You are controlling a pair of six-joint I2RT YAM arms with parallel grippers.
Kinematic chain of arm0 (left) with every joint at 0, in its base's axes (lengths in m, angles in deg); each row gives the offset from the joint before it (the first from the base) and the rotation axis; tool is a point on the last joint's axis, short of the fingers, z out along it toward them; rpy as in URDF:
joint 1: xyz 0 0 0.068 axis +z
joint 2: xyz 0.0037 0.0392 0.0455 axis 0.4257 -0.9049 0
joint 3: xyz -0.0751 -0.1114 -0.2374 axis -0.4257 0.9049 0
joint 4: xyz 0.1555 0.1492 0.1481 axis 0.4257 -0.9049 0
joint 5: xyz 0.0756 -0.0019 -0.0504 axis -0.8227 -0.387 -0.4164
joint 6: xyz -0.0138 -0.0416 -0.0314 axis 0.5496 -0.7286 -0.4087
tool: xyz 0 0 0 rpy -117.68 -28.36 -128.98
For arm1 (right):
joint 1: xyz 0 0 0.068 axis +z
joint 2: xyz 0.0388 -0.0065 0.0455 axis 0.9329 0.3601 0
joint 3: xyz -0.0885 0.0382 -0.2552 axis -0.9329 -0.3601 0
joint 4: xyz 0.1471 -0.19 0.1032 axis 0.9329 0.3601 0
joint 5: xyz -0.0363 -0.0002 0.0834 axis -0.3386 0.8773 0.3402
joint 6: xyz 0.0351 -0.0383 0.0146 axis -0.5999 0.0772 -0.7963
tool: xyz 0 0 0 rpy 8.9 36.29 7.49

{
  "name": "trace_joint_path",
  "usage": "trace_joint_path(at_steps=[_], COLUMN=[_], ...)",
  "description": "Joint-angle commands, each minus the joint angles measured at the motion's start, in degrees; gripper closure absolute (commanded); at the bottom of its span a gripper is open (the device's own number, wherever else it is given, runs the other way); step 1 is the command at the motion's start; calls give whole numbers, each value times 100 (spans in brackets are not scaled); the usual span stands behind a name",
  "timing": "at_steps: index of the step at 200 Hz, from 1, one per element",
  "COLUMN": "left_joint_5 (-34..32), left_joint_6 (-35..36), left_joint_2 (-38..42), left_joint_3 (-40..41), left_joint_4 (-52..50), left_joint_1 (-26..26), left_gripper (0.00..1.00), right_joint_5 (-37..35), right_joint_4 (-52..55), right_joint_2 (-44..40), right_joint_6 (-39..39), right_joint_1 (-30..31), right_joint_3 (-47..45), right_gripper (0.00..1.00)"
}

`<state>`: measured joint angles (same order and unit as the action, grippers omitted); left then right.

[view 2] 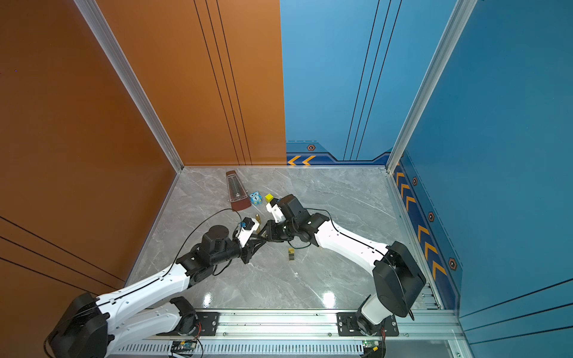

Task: Open the lipstick cap
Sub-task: Place the lipstick at the center of the board.

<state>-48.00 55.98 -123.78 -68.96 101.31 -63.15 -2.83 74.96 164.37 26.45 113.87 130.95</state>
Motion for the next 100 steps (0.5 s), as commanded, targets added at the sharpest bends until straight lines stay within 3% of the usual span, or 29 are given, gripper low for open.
trace_joint_path(at_steps=[1,44,100], left_joint_5=[-164,-583,-924], left_joint_6=[30,-274,-708], left_joint_2=[33,142,329], left_joint_3=[2,360,728], left_joint_4=[57,19,6], left_joint_1=[-3,201,522], left_gripper=[52,29,4], right_joint_5=[-1025,-2647,-4268], right_joint_4=[614,1102,832], right_joint_2=[2,229,957], right_joint_6=[330,680,1246], right_joint_1=[-1,157,534], right_joint_3=[316,539,800], right_gripper=[83,83,84])
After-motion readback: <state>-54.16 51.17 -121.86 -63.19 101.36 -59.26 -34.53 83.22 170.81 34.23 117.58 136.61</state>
